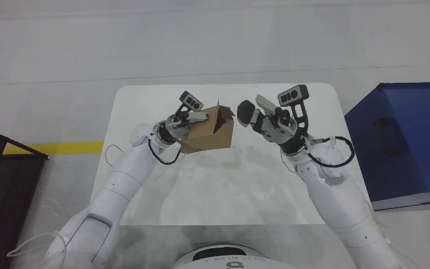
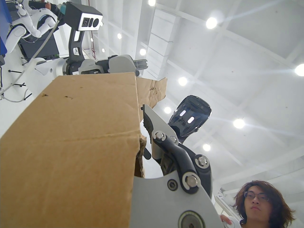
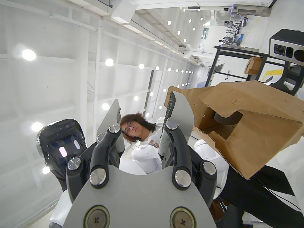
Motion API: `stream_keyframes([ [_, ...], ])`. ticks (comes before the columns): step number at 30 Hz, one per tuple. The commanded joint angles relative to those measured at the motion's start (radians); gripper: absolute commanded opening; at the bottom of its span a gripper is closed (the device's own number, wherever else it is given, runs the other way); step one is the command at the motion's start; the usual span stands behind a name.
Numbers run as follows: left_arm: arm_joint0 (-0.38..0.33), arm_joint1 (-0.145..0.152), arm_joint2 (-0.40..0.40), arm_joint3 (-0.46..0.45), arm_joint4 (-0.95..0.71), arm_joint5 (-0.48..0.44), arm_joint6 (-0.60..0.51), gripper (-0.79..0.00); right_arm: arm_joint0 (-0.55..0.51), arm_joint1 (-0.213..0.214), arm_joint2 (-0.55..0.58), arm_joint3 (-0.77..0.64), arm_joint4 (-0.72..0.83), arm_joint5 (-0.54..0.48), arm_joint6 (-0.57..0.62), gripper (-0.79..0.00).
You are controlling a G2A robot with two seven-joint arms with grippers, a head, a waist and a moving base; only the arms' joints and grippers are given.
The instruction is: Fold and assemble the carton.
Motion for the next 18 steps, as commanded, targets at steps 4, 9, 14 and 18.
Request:
stream_keyframes([
  [4, -0.002, -0.009, 0.001, -0.001, -0.005, -0.003, 0.000, -0.785, 0.013, -0.009, -0.032, 0.031, -0.004, 0.002, -0.008, -0.326],
  [9, -0.007, -0.015, -0.005, 0.001, -0.003, -0.002, 0.000, -0.785, 0.022, -0.015, -0.048, 0.056, -0.002, 0.008, -0.006, -0.308],
  [14, -0.008, -0.020, -0.011, 0.001, 0.003, -0.002, 0.000, -0.785, 0.024, -0.019, -0.054, 0.063, 0.000, 0.020, 0.007, -0.308],
  [18, -0.007, -0.023, -0.015, -0.003, 0.010, 0.001, 0.000, -0.785, 0.026, -0.021, -0.053, 0.066, -0.010, 0.037, 0.017, -0.326],
])
